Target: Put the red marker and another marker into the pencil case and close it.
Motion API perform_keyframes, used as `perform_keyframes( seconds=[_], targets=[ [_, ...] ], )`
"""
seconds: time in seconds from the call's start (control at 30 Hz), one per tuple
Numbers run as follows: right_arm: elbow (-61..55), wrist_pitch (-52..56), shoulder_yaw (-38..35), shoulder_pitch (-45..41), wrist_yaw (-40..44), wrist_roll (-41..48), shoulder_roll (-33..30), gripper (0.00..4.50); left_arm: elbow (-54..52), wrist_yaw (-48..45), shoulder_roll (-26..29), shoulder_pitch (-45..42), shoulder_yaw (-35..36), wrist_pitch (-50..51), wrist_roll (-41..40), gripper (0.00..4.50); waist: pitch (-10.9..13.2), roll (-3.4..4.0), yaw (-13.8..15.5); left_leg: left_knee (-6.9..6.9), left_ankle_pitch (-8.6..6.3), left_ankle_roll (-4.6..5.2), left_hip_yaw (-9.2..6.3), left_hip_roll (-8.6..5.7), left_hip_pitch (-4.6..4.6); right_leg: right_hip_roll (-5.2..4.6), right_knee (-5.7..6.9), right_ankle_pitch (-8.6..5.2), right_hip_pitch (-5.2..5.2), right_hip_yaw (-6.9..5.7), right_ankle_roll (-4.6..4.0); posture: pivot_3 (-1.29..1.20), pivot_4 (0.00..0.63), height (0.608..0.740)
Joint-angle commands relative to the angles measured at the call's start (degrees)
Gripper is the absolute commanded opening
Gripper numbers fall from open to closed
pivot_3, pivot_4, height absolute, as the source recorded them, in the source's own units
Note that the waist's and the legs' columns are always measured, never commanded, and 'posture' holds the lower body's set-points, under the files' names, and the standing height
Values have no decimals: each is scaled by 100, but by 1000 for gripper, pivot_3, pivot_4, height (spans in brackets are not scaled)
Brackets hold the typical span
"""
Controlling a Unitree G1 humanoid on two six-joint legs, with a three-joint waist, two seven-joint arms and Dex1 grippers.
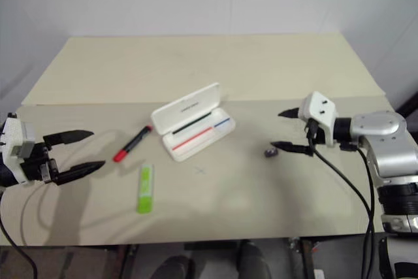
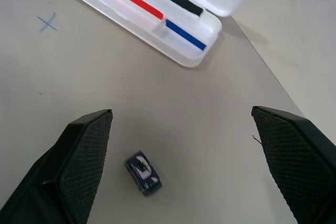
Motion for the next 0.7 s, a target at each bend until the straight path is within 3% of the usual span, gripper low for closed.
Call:
perform_keyframes(
  seconds=[0.03, 0.3, 0.7],
  targets=[
    [-394, 76, -142, -60, -90, 190, 81, 4500, 124, -76, 167, -232, -23, -42, 26, 4483, 0, 0, 0, 2, 0, 0, 1, 0, 0, 0, 0, 1, 0, 1, 1, 0, 150, 740],
    [-662, 199, -239, 81, -337, 347, 229, 4500, 222, -47, 79, -575, -232, -107, 48, 4483, 0, 0, 2, 13, -4, 1, 3, -1, -1, 0, 5, 2, 0, 5, 3, 0, 150, 740],
    [-1417, 825, -157, 90, -655, 767, 639, 4500, -402, -228, -251, -62, -196, -158, -245, 4483, 0, -1, -1, 16, -12, 6, 17, 2, 3, 4, 5, 3, -1, 20, 5, 0, 150, 740]
  ],
)
